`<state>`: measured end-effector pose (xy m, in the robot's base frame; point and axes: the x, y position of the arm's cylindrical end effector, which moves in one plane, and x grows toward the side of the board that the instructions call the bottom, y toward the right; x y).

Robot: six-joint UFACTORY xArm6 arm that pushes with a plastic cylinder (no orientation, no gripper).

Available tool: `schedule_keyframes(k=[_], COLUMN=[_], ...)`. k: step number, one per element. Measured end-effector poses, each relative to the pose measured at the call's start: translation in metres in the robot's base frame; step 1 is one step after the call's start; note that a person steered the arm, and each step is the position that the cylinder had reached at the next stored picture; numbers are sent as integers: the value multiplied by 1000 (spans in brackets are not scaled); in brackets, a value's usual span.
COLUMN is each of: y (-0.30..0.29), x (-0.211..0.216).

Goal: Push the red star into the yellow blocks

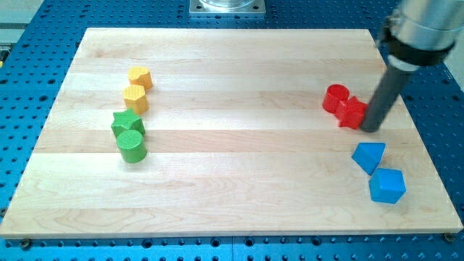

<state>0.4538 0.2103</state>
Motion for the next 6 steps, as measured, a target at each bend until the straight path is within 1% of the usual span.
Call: schedule_keyframes(k=[1,2,3,4,5,6], y=[-10,-17,-18,3,11,-43], x=[-34,-106,-115,-99,-82,-36])
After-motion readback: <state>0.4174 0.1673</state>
